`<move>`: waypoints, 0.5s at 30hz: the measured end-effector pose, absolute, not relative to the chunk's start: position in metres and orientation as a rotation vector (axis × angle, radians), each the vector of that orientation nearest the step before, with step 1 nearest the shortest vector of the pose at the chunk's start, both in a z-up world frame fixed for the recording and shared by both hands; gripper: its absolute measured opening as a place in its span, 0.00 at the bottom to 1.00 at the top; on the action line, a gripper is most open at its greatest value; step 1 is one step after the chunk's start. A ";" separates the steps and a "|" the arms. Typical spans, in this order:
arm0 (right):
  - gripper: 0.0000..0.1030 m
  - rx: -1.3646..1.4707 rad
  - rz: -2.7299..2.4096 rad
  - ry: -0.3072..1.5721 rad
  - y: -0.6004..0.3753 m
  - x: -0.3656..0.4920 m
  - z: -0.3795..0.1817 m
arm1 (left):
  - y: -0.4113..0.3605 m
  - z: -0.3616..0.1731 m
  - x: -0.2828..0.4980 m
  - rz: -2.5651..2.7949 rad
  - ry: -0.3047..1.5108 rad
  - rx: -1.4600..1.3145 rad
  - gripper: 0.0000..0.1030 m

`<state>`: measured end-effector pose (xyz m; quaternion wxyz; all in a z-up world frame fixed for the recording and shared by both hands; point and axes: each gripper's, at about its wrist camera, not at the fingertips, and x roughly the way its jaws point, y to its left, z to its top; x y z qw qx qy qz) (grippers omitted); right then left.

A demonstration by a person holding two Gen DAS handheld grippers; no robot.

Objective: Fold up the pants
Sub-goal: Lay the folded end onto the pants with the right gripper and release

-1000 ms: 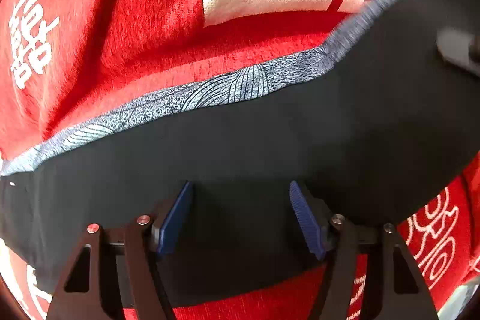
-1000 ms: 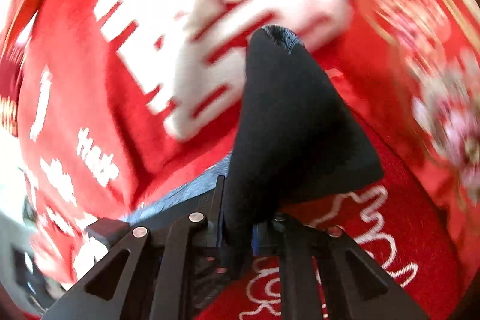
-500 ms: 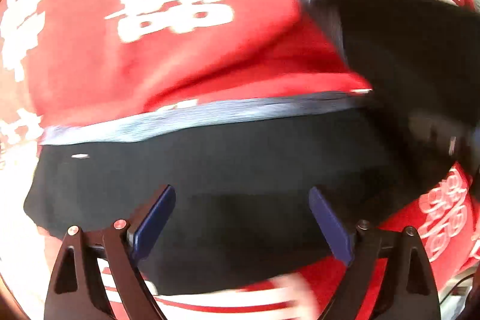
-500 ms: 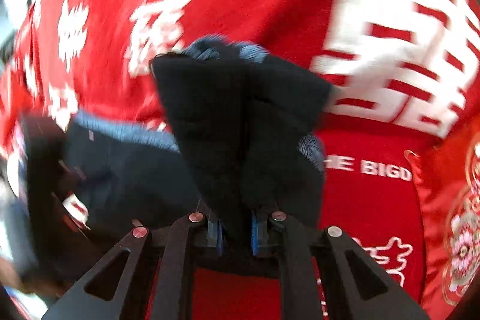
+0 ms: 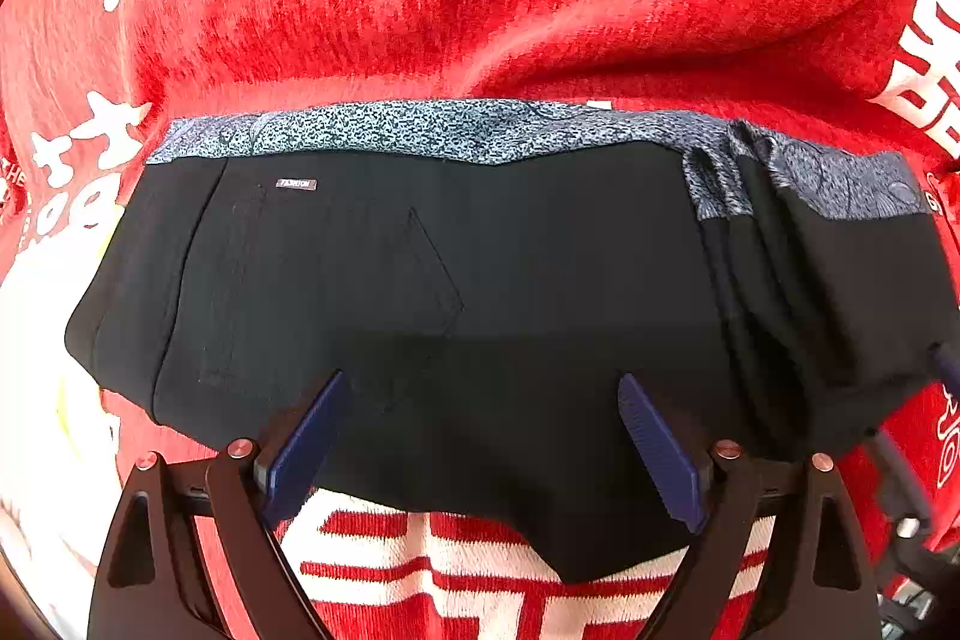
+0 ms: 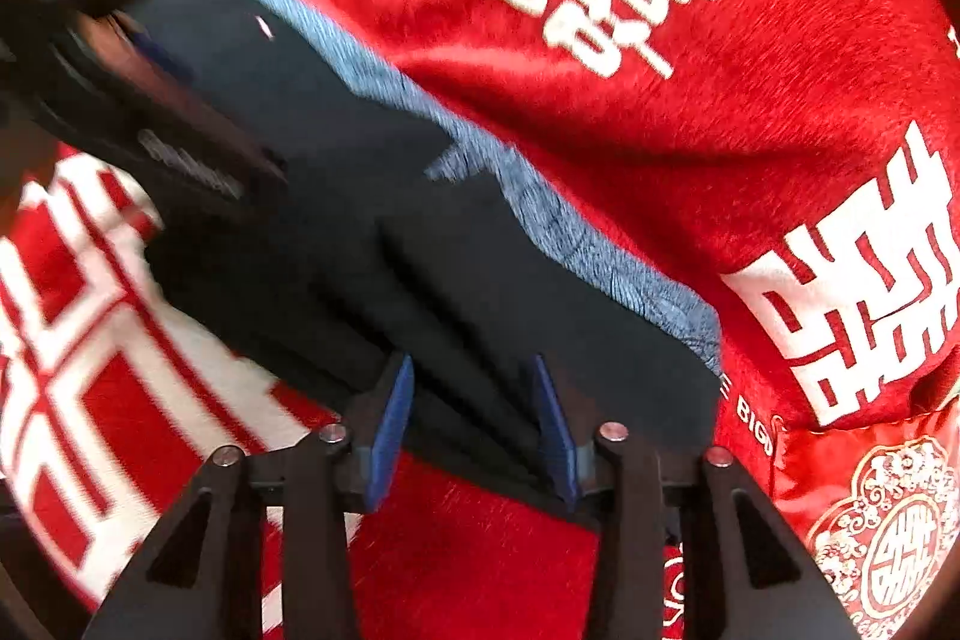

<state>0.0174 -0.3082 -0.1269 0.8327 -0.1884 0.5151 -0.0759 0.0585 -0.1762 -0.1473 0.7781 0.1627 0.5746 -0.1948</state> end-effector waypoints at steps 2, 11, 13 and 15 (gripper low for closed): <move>0.44 -0.417 -0.167 1.059 -0.304 0.023 -0.118 | -0.174 -0.151 0.059 -0.422 1.242 0.357 0.89; 0.11 -0.418 -0.036 1.159 -0.300 0.053 -0.138 | -0.161 -0.153 0.055 -0.421 1.268 0.345 0.89; 0.08 -0.402 -0.052 1.127 -0.302 0.055 -0.123 | -0.157 -0.150 0.056 -0.415 1.264 0.344 0.89; 0.08 -0.375 -0.045 1.111 -0.301 0.053 -0.112 | -0.154 -0.152 0.061 -0.406 1.262 0.350 0.89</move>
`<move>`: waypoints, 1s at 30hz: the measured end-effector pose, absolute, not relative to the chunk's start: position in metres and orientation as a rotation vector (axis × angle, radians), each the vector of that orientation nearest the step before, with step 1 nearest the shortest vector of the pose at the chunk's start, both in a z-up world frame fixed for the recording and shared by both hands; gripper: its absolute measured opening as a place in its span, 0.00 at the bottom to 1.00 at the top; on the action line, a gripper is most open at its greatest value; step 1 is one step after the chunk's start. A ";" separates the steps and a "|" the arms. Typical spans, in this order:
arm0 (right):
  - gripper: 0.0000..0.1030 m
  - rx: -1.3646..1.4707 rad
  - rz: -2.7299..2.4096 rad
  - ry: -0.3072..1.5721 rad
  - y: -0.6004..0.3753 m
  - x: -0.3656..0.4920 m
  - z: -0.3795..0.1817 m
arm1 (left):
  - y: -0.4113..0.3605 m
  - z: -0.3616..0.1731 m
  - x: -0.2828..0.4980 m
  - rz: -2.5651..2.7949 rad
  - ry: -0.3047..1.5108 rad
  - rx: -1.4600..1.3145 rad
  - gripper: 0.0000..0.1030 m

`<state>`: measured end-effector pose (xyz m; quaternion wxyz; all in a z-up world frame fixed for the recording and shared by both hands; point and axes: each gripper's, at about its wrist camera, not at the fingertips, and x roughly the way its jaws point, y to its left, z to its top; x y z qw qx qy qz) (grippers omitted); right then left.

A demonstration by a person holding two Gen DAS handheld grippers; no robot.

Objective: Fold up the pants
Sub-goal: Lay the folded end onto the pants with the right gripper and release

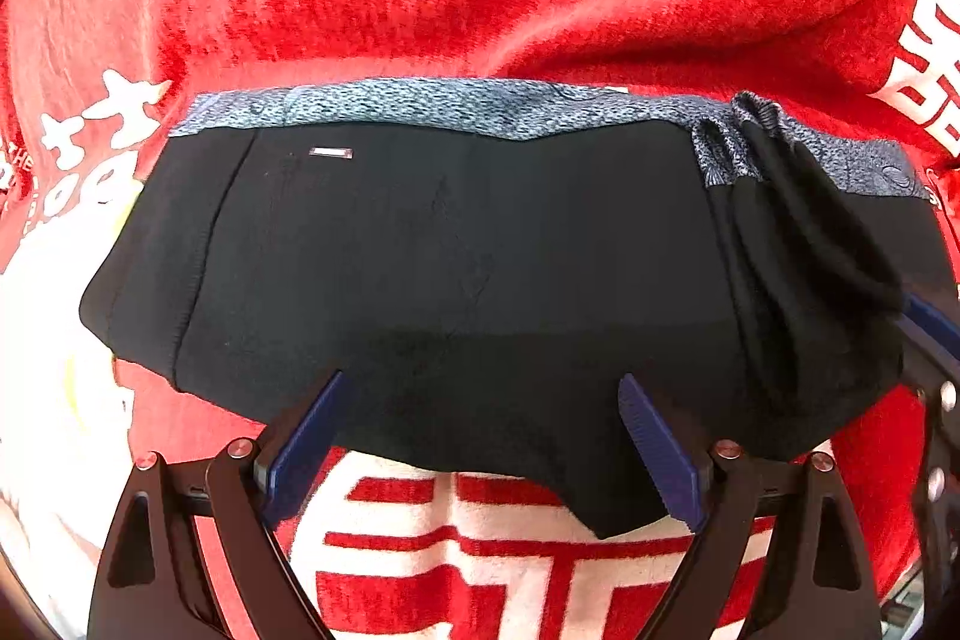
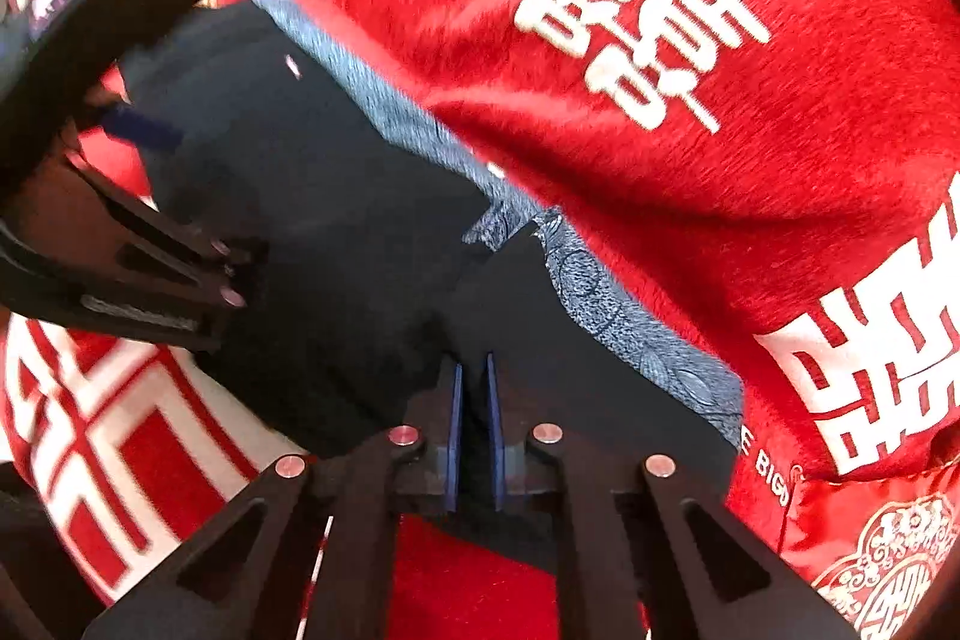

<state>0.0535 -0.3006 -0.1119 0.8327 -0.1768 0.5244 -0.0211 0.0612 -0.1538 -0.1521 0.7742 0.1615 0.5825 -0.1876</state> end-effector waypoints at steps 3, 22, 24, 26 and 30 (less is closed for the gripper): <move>0.08 -0.354 -0.016 1.169 -0.288 0.050 -0.127 | -0.155 -0.154 0.064 -0.389 1.263 0.375 0.89; 0.19 0.438 -0.286 1.256 -0.549 0.061 -0.108 | -0.298 -0.109 0.073 -0.564 1.245 0.342 0.89; 0.19 0.434 -0.247 1.265 -0.555 0.070 -0.114 | -0.311 -0.123 0.070 -0.540 1.263 0.362 0.89; 0.19 0.455 -0.227 1.289 -0.557 0.074 -0.129 | -0.316 -0.148 0.067 -0.487 1.310 0.403 0.89; 0.18 0.470 -0.223 1.312 -0.558 0.067 -0.156 | -0.298 -0.171 0.068 -0.443 1.349 0.342 1.00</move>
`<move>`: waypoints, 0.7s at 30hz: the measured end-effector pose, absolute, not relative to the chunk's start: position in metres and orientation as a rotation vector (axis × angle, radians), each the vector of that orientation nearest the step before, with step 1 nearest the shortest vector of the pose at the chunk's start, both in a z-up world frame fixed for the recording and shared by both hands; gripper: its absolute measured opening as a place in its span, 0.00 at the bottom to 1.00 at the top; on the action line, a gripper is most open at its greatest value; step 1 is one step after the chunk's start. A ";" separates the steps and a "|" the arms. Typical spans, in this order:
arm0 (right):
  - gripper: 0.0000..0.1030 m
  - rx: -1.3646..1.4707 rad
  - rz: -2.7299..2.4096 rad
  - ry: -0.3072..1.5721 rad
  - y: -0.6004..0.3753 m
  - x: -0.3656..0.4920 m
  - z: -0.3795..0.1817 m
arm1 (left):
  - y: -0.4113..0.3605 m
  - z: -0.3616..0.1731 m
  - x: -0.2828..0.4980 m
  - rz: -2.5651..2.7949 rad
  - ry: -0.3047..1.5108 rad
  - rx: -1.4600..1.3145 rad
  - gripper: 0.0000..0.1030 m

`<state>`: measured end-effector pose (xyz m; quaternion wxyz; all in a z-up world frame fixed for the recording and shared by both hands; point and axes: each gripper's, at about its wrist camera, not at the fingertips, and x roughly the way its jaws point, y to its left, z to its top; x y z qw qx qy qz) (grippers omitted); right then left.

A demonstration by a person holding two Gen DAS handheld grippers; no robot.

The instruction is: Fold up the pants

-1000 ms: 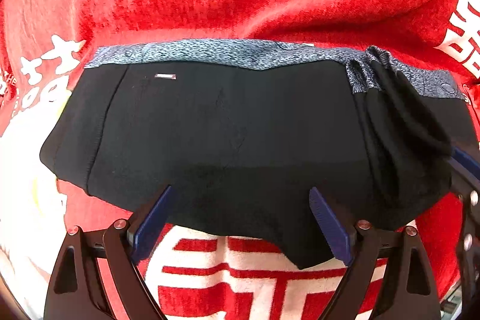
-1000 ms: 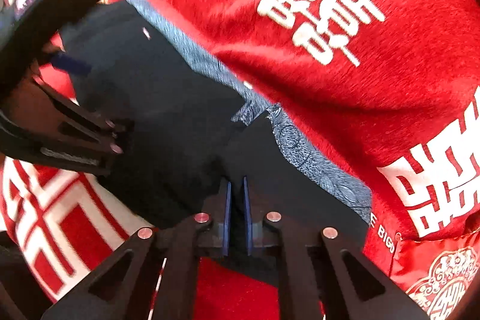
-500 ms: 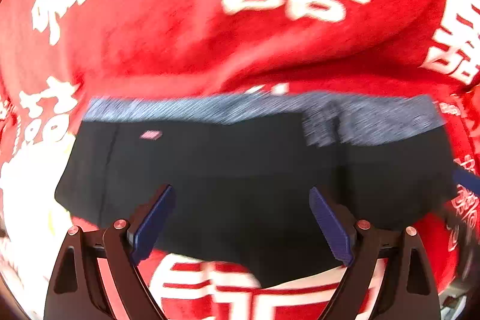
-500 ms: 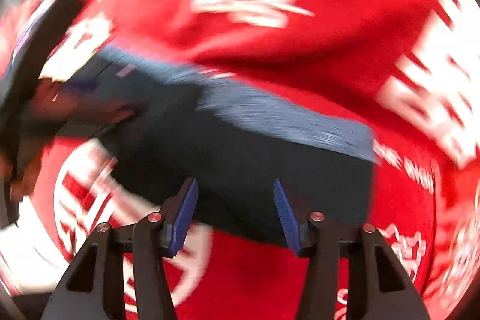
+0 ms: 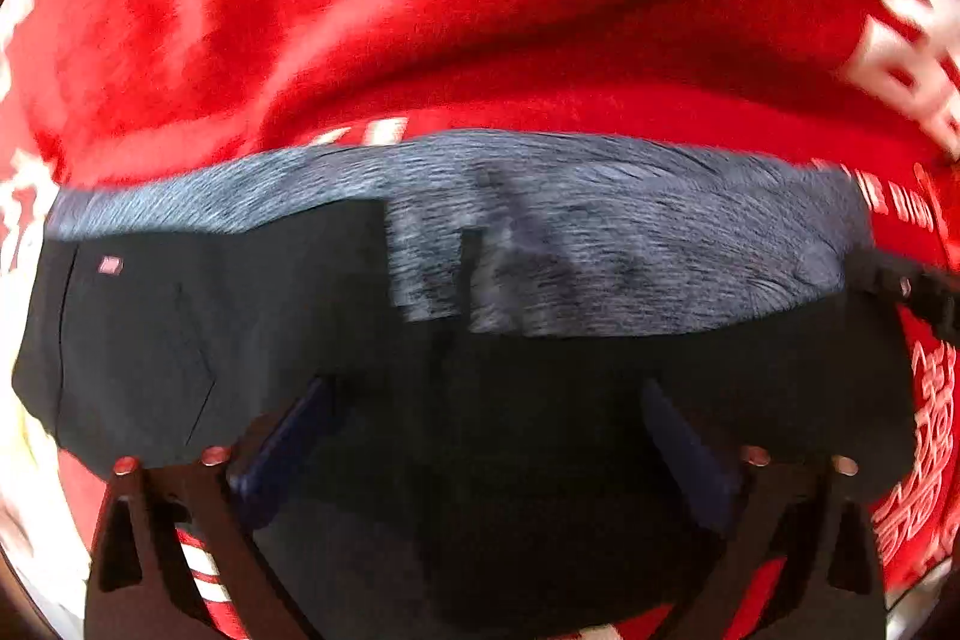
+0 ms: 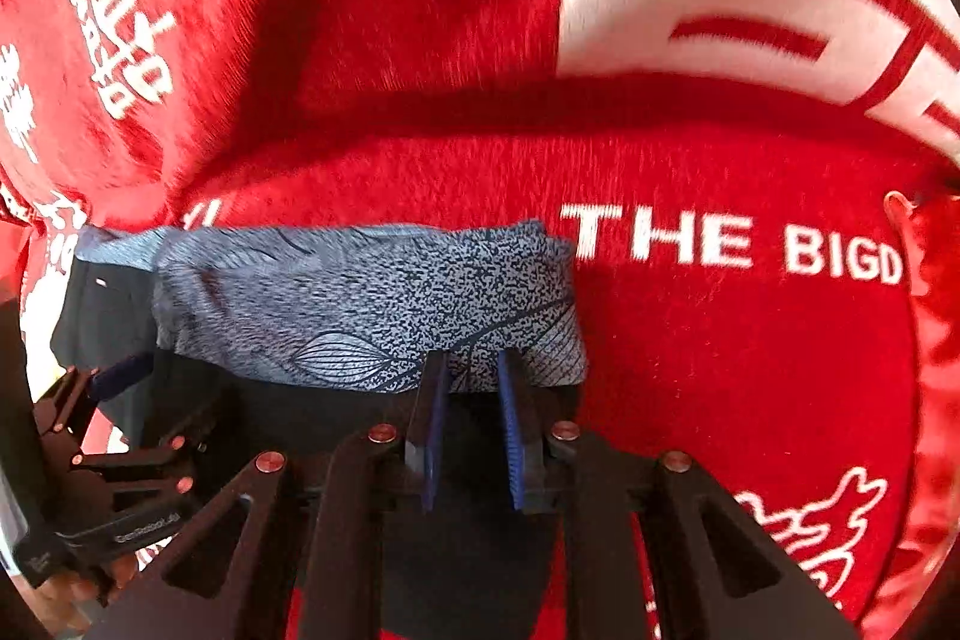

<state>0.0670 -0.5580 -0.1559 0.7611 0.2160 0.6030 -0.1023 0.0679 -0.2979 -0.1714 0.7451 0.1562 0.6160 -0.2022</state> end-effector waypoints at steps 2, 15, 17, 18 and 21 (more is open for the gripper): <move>0.18 0.434 -0.224 1.305 -0.552 0.066 -0.154 | -0.294 -0.172 0.070 -0.445 1.379 0.325 1.00; 0.48 0.382 -0.152 1.357 -0.518 0.034 -0.119 | -0.249 -0.122 0.060 -0.241 1.404 0.331 1.00; 0.57 0.385 -0.134 1.355 -0.507 0.031 -0.116 | -0.237 -0.120 0.058 -0.226 1.406 0.305 1.00; 0.62 0.384 -0.127 1.355 -0.502 0.030 -0.115 | -0.234 -0.120 0.057 -0.224 1.403 0.296 1.00; 0.68 0.366 -0.128 1.355 -0.488 0.024 -0.109 | -0.220 -0.122 0.050 -0.220 1.404 0.282 1.00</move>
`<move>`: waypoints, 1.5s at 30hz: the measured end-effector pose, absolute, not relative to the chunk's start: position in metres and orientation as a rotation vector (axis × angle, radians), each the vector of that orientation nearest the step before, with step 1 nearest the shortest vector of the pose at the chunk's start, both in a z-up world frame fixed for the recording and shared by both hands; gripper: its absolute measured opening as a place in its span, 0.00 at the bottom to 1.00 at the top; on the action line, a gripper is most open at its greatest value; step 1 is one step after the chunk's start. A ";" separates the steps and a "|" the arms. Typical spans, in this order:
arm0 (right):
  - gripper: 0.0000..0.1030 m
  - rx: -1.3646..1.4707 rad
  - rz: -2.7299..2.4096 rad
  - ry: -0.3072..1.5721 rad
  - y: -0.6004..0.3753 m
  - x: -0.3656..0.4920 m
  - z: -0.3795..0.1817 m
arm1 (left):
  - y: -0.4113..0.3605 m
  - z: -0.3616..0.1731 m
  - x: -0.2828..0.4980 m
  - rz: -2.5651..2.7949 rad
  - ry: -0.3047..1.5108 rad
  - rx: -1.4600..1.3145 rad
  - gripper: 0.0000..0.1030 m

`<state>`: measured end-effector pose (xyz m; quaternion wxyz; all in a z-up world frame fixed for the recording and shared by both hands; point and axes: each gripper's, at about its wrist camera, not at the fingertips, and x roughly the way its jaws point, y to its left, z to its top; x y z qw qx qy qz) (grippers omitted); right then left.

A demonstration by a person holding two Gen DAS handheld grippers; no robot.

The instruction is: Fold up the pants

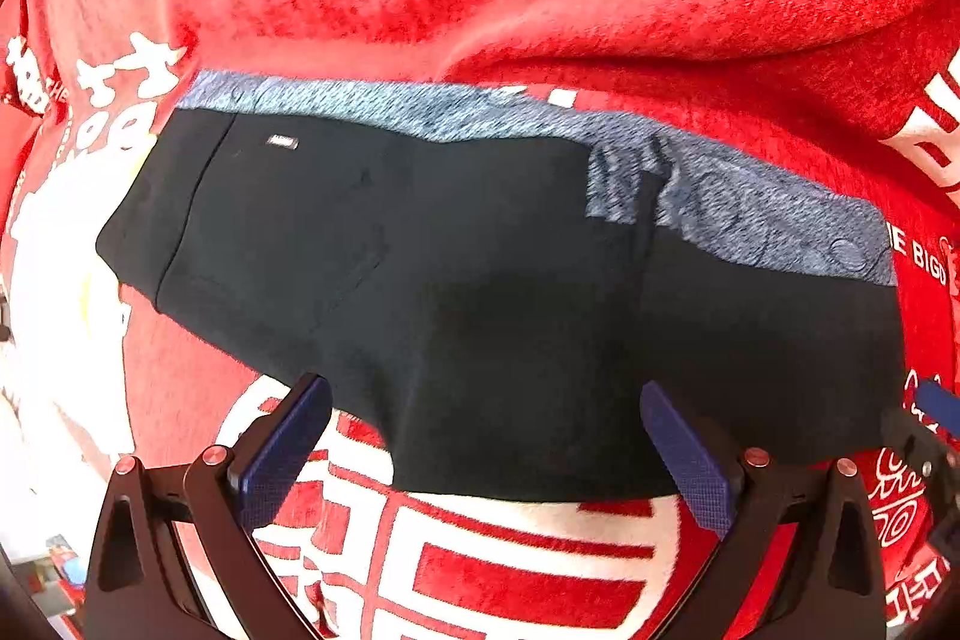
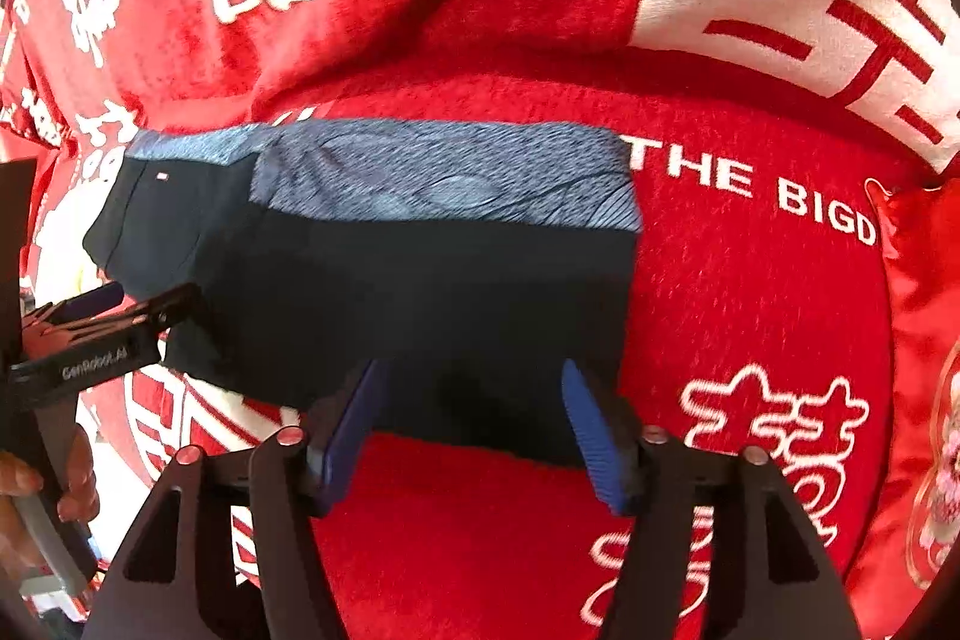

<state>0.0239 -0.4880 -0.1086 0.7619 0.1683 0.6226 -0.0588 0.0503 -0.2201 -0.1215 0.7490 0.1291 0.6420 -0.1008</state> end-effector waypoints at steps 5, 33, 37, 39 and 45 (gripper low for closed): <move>0.78 0.350 -0.150 1.358 -0.459 0.020 -0.102 | -0.201 -0.129 0.054 -0.237 1.415 0.312 1.00; 0.90 0.236 -0.185 1.437 -0.346 0.097 -0.113 | -0.058 -0.147 0.097 -0.235 1.472 0.139 1.00; 0.90 0.251 -0.199 1.500 -0.355 0.106 -0.143 | -0.039 -0.150 0.107 -0.195 1.437 0.094 1.00; 0.95 0.281 -0.197 1.542 -0.359 0.105 -0.163 | -0.030 -0.156 0.114 -0.181 1.466 0.066 1.00; 1.00 0.131 -0.202 1.543 -0.341 0.106 -0.174 | -0.016 -0.175 0.124 -0.152 1.533 0.060 1.00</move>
